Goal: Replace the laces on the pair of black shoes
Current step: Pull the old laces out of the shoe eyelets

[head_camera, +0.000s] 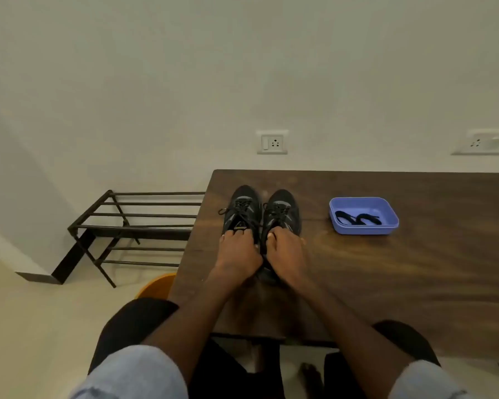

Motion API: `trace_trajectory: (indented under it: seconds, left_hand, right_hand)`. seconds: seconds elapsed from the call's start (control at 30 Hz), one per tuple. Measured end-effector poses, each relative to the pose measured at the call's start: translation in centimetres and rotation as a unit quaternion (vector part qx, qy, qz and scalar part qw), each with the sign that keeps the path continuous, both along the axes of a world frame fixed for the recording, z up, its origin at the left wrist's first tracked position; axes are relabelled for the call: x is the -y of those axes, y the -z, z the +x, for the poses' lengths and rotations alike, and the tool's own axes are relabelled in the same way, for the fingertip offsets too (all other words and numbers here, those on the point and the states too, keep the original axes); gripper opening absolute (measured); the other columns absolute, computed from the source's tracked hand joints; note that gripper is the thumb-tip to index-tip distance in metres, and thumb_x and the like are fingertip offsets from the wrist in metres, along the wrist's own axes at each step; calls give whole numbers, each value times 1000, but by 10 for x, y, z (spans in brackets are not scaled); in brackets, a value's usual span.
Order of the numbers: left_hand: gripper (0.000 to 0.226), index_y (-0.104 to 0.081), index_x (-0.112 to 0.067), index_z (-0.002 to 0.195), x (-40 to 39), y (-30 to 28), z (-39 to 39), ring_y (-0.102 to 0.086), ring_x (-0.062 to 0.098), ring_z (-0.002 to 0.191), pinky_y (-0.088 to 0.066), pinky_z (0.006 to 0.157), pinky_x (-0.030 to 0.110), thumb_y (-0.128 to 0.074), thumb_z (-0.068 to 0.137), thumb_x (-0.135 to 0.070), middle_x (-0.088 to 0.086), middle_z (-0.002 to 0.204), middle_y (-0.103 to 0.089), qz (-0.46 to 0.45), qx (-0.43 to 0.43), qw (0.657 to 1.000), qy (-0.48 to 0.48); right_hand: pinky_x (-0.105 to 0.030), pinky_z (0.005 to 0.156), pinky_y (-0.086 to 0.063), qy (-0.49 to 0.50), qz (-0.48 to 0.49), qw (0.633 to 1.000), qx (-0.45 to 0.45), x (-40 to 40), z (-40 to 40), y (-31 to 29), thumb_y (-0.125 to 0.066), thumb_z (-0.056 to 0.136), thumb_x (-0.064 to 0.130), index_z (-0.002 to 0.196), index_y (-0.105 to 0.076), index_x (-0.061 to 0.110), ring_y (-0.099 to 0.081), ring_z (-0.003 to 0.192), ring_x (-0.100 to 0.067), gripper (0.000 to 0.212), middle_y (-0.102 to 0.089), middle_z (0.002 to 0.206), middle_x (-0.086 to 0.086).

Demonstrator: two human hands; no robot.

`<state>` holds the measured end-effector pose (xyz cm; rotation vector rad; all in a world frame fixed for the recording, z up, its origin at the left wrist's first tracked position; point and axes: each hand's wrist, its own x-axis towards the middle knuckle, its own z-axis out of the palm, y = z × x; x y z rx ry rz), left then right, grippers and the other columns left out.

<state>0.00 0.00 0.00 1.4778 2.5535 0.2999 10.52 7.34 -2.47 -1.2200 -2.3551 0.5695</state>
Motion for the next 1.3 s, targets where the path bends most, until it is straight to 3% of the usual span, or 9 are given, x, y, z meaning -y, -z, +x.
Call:
trace_trajectory:
  seconds: [0.17, 0.33, 0.5, 0.6, 0.7, 0.77, 0.87, 1.13, 1.3]
  left_hand:
    - [24, -63, -18, 120, 15, -8, -5, -51, 30, 126, -40, 112, 44, -56, 96, -21, 7, 129, -64, 13, 22, 1000, 17]
    - [33, -65, -23, 130, 18, -16, -15, -32, 32, 143, -26, 121, 52, -54, 100, -30, 8, 152, -39, -9, -9, 1000, 15]
    - [25, -60, -23, 119, 17, -37, -4, -34, 30, 132, -29, 111, 50, -56, 96, -32, 11, 144, -38, 62, 11, 995, -80]
    - [40, -56, -23, 125, 11, -40, 21, -36, 31, 133, -32, 111, 51, -50, 99, -52, 11, 144, -40, 131, 2, 990, -60]
    - [78, -49, -24, 137, 12, -31, 47, -33, 32, 135, -28, 113, 54, -48, 85, -82, 9, 147, -34, 68, 45, 996, 18]
    - [73, -51, -24, 135, 15, -22, 52, -31, 32, 133, -27, 111, 52, -60, 83, -74, 7, 146, -29, 14, -1, 999, 38]
    - [44, -59, -24, 130, 15, -10, 40, -29, 33, 135, -25, 110, 52, -61, 93, -47, 9, 153, -26, 0, -43, 999, 19]
    - [28, -57, -33, 123, 39, -23, 3, -49, 26, 124, -35, 106, 43, -61, 96, -39, 4, 133, -48, -52, -58, 992, -94]
    - [55, -39, -22, 145, 26, -28, -11, -63, 33, 116, -51, 94, 44, -62, 96, -31, 10, 125, -64, 10, 109, 980, -166]
  right_hand:
    - [-47, 83, -54, -15, -43, 999, -24, -4, 4, -10, -47, 105, 26, 102, -63, 19, -64, 89, -19, 18, -68, 96, 0]
    - [-43, 87, -54, -123, -38, 982, 137, -29, 4, -39, -58, 99, 14, 138, -53, 18, -63, 100, -24, 40, -67, 113, -5]
    - [-41, 83, -52, -186, 64, 969, 147, -50, -19, -61, -63, 86, 9, 114, -59, 24, -54, 105, -24, 32, -51, 113, -1]
    - [-41, 93, -49, -201, 45, 975, 80, -74, -48, -63, -62, 84, 5, 120, -65, 28, -53, 116, -23, 43, -56, 124, 1]
    - [-48, 115, -38, -284, 1, 944, 169, -95, -78, -58, -60, 94, 13, 138, -58, 41, -40, 143, -20, 52, -48, 153, 7]
    - [-49, 123, -29, -309, -46, 922, 230, -105, -87, -54, -55, 104, 25, 146, -52, 43, -33, 150, -20, 46, -43, 160, 6]
    - [-51, 115, -38, -286, -71, 921, 254, -116, -87, -48, -49, 104, 45, 141, -52, 50, -46, 141, -18, 38, -52, 151, 12]
    - [-61, 113, -33, -162, -33, 947, 277, -103, -51, -49, -41, 97, 72, 146, -46, 49, -35, 142, -36, 54, -41, 153, 1]
    - [-48, 100, -48, -95, -51, 961, 256, -78, -14, -38, -62, 94, 59, 149, -41, 26, -49, 129, -38, 67, -38, 147, -9]
